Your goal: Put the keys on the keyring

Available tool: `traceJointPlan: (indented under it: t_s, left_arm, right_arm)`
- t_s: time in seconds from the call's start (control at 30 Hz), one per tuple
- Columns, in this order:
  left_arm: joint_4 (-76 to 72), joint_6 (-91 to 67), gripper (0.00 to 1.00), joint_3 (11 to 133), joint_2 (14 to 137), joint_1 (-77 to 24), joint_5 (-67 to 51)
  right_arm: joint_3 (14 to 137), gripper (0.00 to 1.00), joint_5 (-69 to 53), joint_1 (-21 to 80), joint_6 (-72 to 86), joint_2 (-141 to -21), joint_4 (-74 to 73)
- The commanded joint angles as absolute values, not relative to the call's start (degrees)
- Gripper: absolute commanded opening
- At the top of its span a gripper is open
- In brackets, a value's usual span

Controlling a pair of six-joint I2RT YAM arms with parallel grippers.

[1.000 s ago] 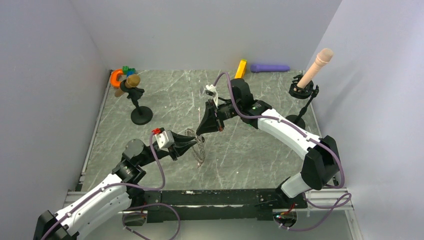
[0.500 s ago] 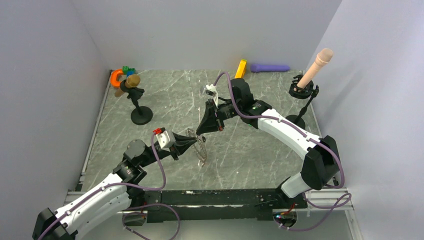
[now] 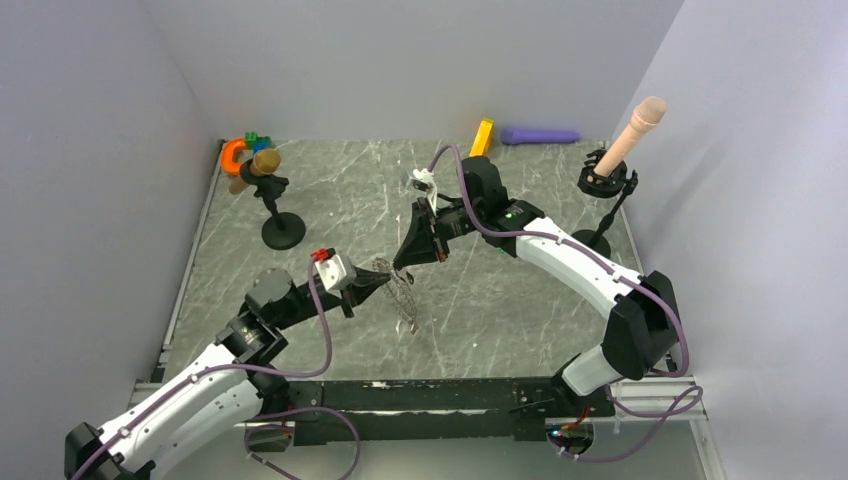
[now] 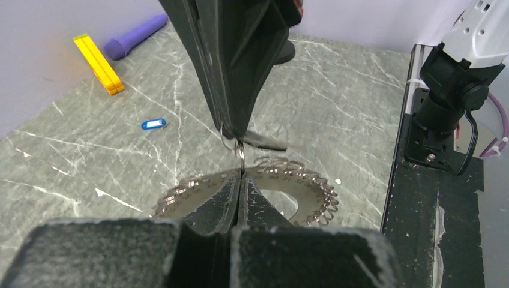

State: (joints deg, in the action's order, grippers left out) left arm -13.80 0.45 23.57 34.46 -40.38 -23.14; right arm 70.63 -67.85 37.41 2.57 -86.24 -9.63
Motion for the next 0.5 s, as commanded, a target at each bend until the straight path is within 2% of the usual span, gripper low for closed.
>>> traceJointPlan:
  t_s: [0.0,0.23,0.4,0.43,0.47]
  left_arm:
    - [-2.0,5.3,0.0,32.8,35.4,-40.6,-23.4]
    - [18.7,10.6,0.0,47.6,44.0,-40.6,-20.9]
    - [22.1,12.6,0.0,49.6,44.0,-40.7,-22.1]
    - [21.2,12.2,0.03,48.4,42.9,-40.6,-22.1]
    - [19.9,11.8,0.11,46.7,41.6,-40.6,-22.1]
  right_arm:
    - [71.6,0.0,-68.5,37.2,1.3,-84.1,-9.5]
    - [71.3,0.0,-68.8,37.3,2.1,-84.5,-8.8]
    - [71.2,0.0,-68.5,37.4,2.4,-84.4,-8.4]
    - [71.1,0.0,-68.5,37.3,2.5,-84.3,-8.2]
    - [71.1,0.0,-68.6,37.3,2.5,-84.3,-8.1]
